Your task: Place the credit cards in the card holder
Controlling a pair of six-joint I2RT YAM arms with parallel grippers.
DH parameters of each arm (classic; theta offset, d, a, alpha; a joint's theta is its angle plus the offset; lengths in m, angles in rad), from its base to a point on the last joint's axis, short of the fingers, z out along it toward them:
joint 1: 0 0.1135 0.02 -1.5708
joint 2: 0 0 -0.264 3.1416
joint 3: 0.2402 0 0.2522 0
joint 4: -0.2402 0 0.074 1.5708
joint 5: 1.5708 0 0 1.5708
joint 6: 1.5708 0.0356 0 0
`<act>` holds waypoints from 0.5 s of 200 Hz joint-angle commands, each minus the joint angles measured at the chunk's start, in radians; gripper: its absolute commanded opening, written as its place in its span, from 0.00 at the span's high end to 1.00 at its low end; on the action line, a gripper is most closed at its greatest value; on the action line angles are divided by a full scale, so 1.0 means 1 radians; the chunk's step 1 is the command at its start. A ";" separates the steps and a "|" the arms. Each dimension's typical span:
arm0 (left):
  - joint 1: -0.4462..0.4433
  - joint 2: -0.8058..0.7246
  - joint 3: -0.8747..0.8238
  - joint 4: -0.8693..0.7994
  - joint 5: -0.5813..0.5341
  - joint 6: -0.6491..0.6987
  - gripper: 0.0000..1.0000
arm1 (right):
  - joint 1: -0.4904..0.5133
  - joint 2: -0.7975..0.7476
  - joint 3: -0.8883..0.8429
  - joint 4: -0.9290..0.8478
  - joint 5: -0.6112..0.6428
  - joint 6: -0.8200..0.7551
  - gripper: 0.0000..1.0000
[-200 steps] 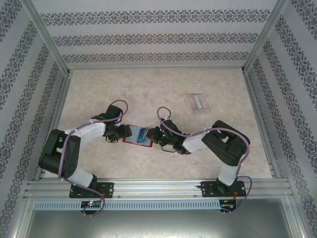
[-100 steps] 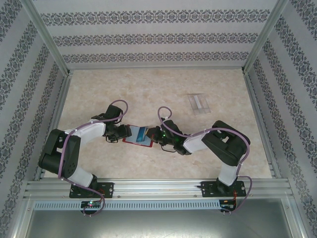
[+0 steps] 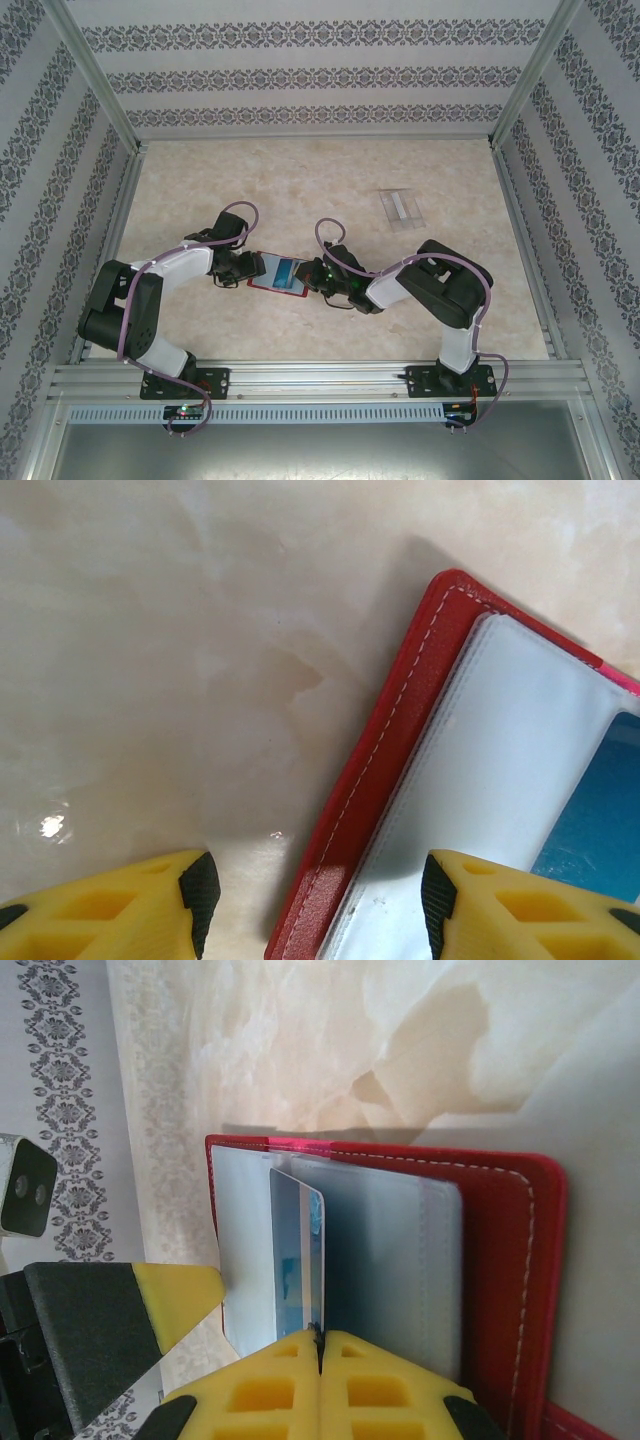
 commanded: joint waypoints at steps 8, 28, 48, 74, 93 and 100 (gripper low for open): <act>-0.002 0.032 -0.006 -0.004 -0.019 0.007 0.40 | 0.011 0.004 0.010 -0.023 0.004 -0.003 1.00; -0.003 0.032 -0.007 -0.003 -0.018 0.009 0.40 | 0.013 0.023 0.019 -0.019 0.009 0.009 1.00; -0.003 0.033 -0.005 0.000 -0.012 0.009 0.40 | 0.014 0.048 0.044 -0.019 0.006 0.022 1.00; -0.004 0.035 -0.005 0.002 0.000 0.011 0.41 | 0.013 0.066 0.060 -0.015 0.009 0.037 1.00; -0.002 0.039 -0.007 0.005 0.004 0.012 0.41 | 0.015 0.073 0.063 -0.013 0.011 0.043 1.00; -0.003 0.039 -0.009 0.007 0.004 0.012 0.41 | 0.016 0.075 0.066 -0.013 0.012 0.043 1.00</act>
